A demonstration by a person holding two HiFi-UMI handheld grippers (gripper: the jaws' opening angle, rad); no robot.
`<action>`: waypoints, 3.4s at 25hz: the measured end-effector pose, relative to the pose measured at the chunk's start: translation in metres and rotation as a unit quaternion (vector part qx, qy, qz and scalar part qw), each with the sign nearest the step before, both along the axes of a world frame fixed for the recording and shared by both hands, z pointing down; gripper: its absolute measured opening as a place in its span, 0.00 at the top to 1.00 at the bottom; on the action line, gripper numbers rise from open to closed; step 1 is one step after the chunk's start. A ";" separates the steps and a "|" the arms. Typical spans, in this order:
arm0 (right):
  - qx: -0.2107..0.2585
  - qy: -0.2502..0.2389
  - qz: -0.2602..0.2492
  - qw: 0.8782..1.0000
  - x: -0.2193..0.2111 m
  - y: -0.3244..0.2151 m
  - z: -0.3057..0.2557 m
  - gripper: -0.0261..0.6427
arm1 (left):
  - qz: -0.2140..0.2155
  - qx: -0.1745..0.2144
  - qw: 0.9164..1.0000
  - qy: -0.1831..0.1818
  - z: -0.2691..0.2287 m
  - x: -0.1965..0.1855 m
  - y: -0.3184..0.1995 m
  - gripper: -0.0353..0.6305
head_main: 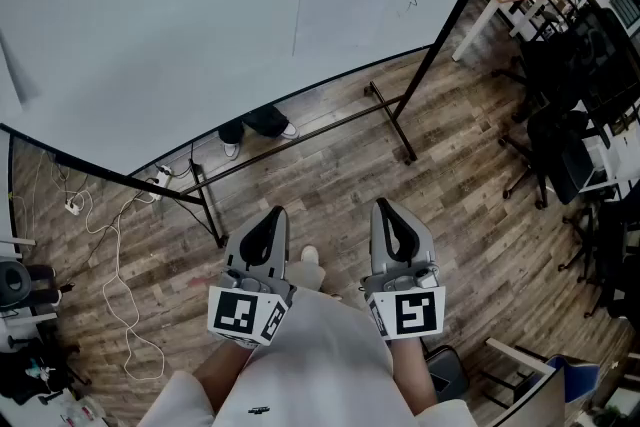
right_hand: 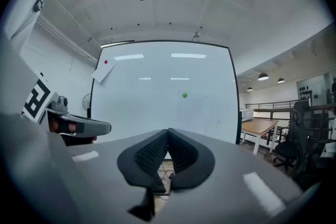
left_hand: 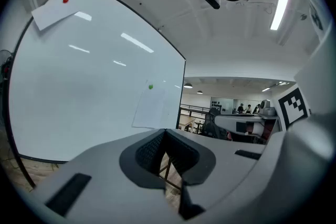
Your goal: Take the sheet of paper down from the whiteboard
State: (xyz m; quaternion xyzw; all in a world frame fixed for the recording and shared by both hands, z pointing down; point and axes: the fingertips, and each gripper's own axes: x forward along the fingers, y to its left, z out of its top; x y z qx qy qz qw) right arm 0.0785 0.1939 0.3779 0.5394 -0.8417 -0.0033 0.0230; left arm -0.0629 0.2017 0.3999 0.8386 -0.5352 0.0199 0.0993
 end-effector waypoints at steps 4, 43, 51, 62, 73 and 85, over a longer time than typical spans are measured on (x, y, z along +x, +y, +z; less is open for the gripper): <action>0.000 0.006 0.003 1.000 0.001 0.060 0.004 0.94 | 0.007 -0.006 1.000 0.002 0.007 0.012 0.057 0.94; -0.002 -0.027 -0.016 1.000 -0.086 -0.091 -0.008 0.94 | 0.094 0.007 0.996 0.006 -0.018 -0.035 -0.110 0.94; 0.003 0.002 0.032 0.999 -0.093 -0.164 -0.024 0.94 | 0.114 0.009 0.993 0.037 -0.036 -0.054 -0.189 0.94; 0.000 0.010 0.075 0.997 -0.042 -0.226 -0.028 0.94 | 0.094 -0.002 0.995 0.037 -0.046 -0.037 -0.246 0.94; 0.008 -0.004 0.042 0.999 -0.017 -0.280 -0.033 0.94 | 0.055 0.005 0.998 0.027 -0.055 -0.017 -0.287 0.94; 0.017 -0.021 0.008 1.000 -0.006 -0.332 -0.030 0.94 | 0.036 0.004 0.999 0.013 -0.051 0.002 -0.325 0.94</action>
